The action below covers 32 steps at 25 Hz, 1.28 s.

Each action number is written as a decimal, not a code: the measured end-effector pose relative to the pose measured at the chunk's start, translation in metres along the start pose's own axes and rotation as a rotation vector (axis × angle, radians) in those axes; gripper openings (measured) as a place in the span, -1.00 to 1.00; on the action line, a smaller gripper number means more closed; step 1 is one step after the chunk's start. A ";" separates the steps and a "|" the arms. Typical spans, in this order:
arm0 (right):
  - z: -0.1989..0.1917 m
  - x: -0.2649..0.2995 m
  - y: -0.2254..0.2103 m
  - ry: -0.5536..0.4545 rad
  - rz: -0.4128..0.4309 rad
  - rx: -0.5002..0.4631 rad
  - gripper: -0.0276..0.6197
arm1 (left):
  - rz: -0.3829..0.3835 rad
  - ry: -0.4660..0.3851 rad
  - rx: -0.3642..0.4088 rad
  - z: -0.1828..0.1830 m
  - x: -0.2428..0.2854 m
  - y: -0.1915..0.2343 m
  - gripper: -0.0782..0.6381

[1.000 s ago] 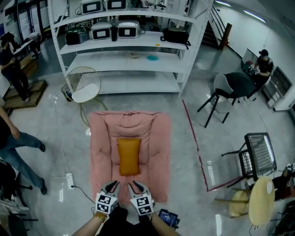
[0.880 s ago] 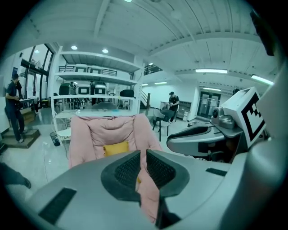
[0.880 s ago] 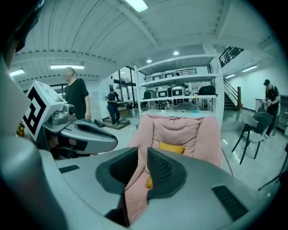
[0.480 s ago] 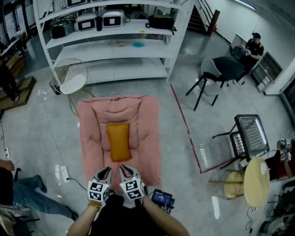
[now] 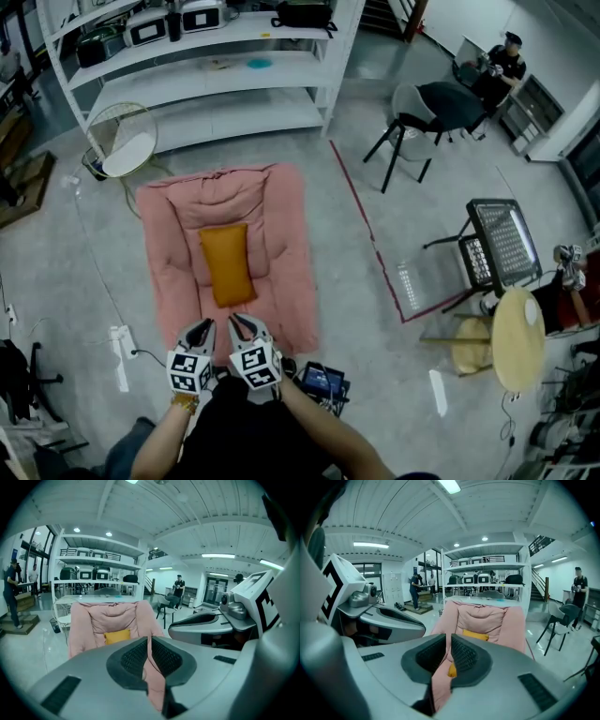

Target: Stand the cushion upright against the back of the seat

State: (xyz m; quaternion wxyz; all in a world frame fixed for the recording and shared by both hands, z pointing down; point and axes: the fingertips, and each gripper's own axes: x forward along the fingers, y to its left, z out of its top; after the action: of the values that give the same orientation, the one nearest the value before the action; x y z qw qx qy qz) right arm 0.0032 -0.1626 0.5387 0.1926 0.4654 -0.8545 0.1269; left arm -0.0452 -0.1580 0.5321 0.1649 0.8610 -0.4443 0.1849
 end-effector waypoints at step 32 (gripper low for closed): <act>0.023 -0.059 0.006 -0.152 0.009 0.008 -0.87 | 0.031 -0.141 0.020 0.027 -0.044 -0.047 -0.71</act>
State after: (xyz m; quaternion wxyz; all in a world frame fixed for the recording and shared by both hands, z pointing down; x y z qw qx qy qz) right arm 0.0225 -0.1240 0.4918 0.1248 0.4708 -0.8681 0.0957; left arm -0.0248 -0.1134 0.4824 0.1217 0.8664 -0.4663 0.1306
